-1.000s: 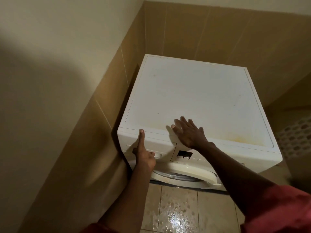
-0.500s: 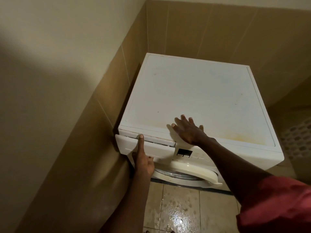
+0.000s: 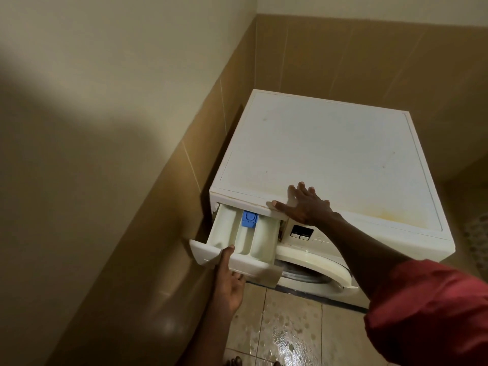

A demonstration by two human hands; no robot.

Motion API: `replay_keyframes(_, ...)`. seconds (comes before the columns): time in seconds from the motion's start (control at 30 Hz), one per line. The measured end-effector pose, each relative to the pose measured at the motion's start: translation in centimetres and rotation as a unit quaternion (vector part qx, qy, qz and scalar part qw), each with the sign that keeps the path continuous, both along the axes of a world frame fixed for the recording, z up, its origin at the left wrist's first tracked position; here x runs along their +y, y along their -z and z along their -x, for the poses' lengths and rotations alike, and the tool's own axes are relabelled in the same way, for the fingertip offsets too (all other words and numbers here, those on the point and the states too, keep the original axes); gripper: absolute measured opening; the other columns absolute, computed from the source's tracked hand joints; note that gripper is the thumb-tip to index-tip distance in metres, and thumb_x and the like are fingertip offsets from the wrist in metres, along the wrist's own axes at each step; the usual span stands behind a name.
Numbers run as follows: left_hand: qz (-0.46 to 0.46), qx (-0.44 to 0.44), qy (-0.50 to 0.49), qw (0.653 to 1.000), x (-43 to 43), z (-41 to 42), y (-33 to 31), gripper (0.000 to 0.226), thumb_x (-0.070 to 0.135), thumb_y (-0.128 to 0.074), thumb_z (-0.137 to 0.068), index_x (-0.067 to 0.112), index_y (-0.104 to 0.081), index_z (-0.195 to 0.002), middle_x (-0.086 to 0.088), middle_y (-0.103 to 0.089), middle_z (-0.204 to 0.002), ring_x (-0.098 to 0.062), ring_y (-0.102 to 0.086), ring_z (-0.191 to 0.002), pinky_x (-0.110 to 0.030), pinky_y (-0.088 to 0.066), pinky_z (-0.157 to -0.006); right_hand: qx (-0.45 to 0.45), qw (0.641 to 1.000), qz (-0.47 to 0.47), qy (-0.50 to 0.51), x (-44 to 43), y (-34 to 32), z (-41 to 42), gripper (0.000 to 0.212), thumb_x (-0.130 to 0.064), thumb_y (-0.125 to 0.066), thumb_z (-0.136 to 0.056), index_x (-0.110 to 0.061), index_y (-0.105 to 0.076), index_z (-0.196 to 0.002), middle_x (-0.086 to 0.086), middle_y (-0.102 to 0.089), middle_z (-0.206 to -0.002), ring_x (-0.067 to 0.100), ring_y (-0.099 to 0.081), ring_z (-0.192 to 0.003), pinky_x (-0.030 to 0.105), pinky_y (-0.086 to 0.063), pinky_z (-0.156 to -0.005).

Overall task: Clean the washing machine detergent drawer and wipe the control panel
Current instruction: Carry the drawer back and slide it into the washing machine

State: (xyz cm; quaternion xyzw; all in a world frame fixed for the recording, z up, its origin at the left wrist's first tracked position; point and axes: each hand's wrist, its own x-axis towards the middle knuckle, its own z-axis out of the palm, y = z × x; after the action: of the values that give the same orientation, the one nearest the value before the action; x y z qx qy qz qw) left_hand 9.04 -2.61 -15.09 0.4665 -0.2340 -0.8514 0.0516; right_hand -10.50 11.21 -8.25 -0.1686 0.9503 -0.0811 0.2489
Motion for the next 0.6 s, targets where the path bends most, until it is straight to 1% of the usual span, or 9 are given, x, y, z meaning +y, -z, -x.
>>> replay_keyframes(0.13, -0.009, 0.009, 0.007, 1.000, -0.2, -1.3, -0.4, 0.046, 0.017, -0.063, -0.089, 0.014, -0.046, -0.131, -0.022, -0.056, -0.123, -0.039, -0.052, -0.126, -0.053, -0.038, -0.111, -0.007, 1.000, -0.004, -0.009, 0.6, -0.5, -0.7, 0.097, -0.082, -0.026, -0.080, -0.022, -0.009, -0.154, 0.005, 0.004, -0.164, 0.029, 0.000, -0.150, 0.065, -0.015, -0.112)
replay_keyframes(0.2, -0.003, 0.010, 0.008, 1.000, -0.3, -1.4, -0.6, 0.047, 0.017, -0.065, -0.088, 0.016, -0.044, -0.131, -0.023, -0.055, -0.123, -0.038, -0.052, -0.123, -0.053, -0.039, -0.111, -0.013, 1.000, -0.008, -0.010, 0.6, -0.6, -0.7, 0.100, -0.084, -0.023, -0.077, -0.023, -0.007, -0.155, 0.005, 0.006, -0.164, 0.029, 0.001, -0.150, 0.065, -0.014, -0.113)
replay_keyframes(0.27, 0.004, 0.008, 0.006, 1.000, -0.3, -1.4, -0.7, 0.049, 0.017, -0.065, -0.088, 0.016, -0.042, -0.131, -0.022, -0.056, -0.122, -0.037, -0.054, -0.120, -0.053, -0.039, -0.110, -0.017, 1.000, -0.009, -0.009, 0.6, -0.5, -0.8, 0.099, -0.084, -0.023, -0.078, -0.023, -0.007, -0.155, 0.004, 0.006, -0.164, 0.029, 0.002, -0.150, 0.065, -0.013, -0.113)
replay_keyframes(0.37, 0.000, 0.017, 0.006, 1.000, -0.4, -1.7, -0.5, 0.051, 0.017, -0.065, -0.088, 0.017, -0.042, -0.134, -0.024, -0.051, -0.134, -0.039, -0.052, -0.125, -0.054, -0.039, -0.110, -0.009, 1.000, -0.010, -0.014, 0.7, -0.5, -1.0, 0.095, -0.082, -0.024, -0.081, -0.023, -0.009, -0.154, 0.004, 0.004, -0.164, 0.028, 0.000, -0.151, 0.064, -0.015, -0.112)
replay_keyframes(0.4, -0.002, 0.021, 0.009, 1.000, -0.5, -1.9, -0.2, 0.055, 0.017, -0.066, -0.086, 0.017, -0.043, -0.135, -0.023, -0.049, -0.138, -0.039, -0.050, -0.126, -0.054, -0.038, -0.110, -0.006, 1.000, -0.010, -0.015, 0.7, -0.5, -1.1, 0.095, -0.082, -0.024, -0.081, -0.022, -0.010, -0.154, 0.004, 0.004, -0.164, 0.029, -0.001, -0.150, 0.064, -0.015, -0.112)
replay_keyframes(0.5, 0.001, 0.029, 0.018, 0.999, -0.6, -2.1, 0.0, 0.084, 0.028, -0.074, -0.070, 0.018, -0.037, -0.145, -0.021, -0.047, -0.142, -0.038, -0.049, -0.128, -0.055, -0.039, -0.110, -0.012, 1.000, -0.010, -0.016, 0.8, -0.4, -1.0, 0.095, -0.081, -0.024, -0.082, -0.022, -0.009, -0.154, 0.004, 0.004, -0.164, 0.030, 0.000, -0.150, 0.065, -0.015, -0.112)
replay_keyframes(0.53, 0.002, 0.029, 0.016, 0.999, -0.6, -2.1, -0.1, 0.088, 0.031, -0.074, -0.068, 0.018, -0.034, -0.146, -0.021, -0.048, -0.141, -0.038, -0.050, -0.127, -0.055, -0.040, -0.109, -0.017, 1.000, -0.011, -0.014, 0.8, -0.4, -0.9, 0.095, -0.081, -0.024, -0.082, -0.023, -0.008, -0.155, 0.005, 0.006, -0.164, 0.030, 0.001, -0.150, 0.066, -0.013, -0.113)
replay_keyframes(0.6, 0.008, 0.034, 0.010, 0.999, -0.8, -1.8, -0.1, 0.088, 0.033, -0.073, -0.070, 0.018, -0.032, -0.147, -0.021, -0.050, -0.139, -0.037, -0.053, -0.123, -0.054, -0.040, -0.109, -0.023, 1.000, -0.010, -0.013, 0.8, -0.4, -0.9, 0.095, -0.081, -0.025, -0.082, -0.023, -0.006, -0.155, 0.004, 0.007, -0.163, 0.030, 0.002, -0.150, 0.066, -0.012, -0.113)
